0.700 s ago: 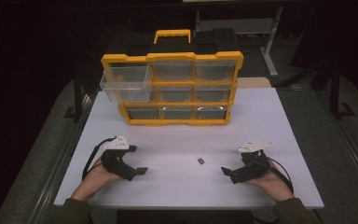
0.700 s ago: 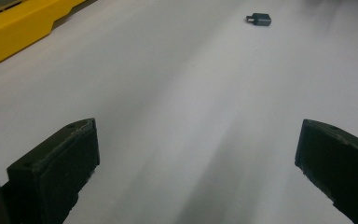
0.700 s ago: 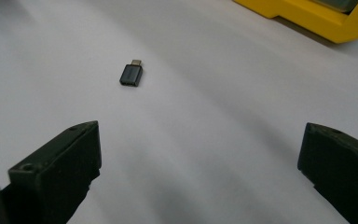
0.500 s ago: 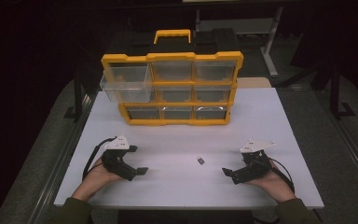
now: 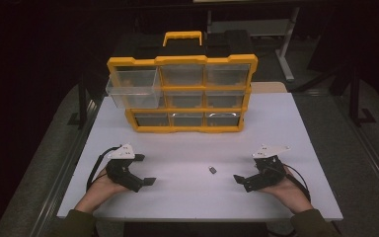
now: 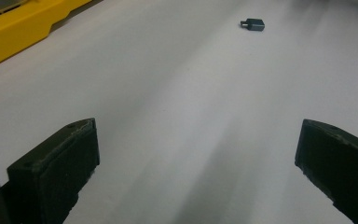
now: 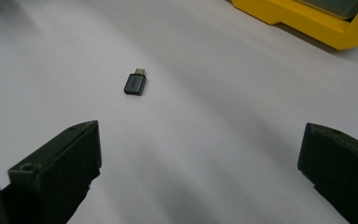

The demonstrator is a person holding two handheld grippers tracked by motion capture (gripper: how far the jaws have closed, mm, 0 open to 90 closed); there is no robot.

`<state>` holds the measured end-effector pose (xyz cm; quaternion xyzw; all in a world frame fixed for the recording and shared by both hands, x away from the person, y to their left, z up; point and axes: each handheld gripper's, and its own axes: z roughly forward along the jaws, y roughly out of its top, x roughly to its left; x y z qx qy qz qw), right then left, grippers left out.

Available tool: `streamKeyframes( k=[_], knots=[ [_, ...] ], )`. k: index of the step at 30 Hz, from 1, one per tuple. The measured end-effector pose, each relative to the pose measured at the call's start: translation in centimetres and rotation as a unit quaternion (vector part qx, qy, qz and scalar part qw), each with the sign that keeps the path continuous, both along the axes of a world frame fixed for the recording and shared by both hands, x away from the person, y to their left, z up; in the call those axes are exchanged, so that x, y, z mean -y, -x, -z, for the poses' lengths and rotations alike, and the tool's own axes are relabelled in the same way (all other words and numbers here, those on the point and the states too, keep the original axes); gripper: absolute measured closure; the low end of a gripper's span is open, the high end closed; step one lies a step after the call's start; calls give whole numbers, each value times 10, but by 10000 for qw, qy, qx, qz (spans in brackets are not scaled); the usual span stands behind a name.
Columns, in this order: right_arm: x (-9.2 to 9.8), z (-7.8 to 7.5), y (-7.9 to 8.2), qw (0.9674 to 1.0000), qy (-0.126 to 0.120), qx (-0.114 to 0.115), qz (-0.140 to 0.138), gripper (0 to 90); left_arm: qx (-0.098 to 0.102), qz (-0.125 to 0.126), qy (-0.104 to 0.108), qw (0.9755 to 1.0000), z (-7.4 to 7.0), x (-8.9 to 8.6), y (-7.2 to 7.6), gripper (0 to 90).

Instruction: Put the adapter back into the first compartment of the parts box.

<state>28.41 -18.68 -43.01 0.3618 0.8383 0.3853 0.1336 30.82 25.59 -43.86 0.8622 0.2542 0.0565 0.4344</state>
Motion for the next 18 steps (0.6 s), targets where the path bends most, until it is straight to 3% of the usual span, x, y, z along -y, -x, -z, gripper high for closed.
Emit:
streamKeyframes(
  k=[18],
  knots=[
    [-9,-3,-7,9999,46,-96,-114,0,-20,9,63,10000,1,0,1,0]
  ],
)
